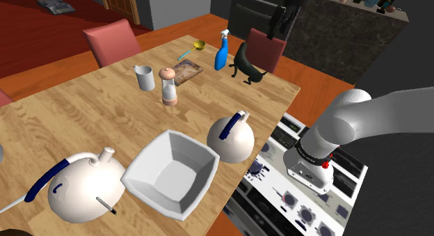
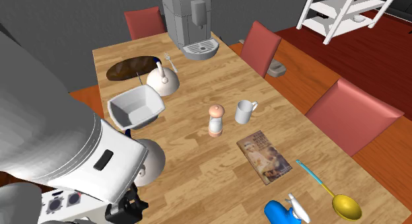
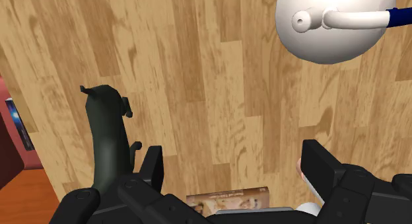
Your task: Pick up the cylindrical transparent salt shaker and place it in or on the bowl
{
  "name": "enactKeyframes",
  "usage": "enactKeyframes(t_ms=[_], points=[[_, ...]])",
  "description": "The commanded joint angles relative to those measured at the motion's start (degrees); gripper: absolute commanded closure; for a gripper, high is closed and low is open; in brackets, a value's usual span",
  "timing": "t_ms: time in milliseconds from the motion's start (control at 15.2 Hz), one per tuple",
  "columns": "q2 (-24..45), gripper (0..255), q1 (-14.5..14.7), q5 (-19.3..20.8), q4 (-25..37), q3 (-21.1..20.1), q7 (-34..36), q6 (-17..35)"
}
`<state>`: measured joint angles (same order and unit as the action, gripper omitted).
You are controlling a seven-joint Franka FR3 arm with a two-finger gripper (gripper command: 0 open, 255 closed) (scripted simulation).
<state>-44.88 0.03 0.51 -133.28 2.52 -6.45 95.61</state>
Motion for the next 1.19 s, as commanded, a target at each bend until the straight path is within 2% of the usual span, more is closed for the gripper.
enactKeyframes(t_ms=[0,594,1122], points=[[0.0,0,0.0,0.0,0.0,0.0,0.0,0.0],[15.4,0,2.0,-1.3,5.5,-9.0,9.6,8.1],[31.7,0,2.9,1.7,15.5,-15.9,18.8,12.2]])
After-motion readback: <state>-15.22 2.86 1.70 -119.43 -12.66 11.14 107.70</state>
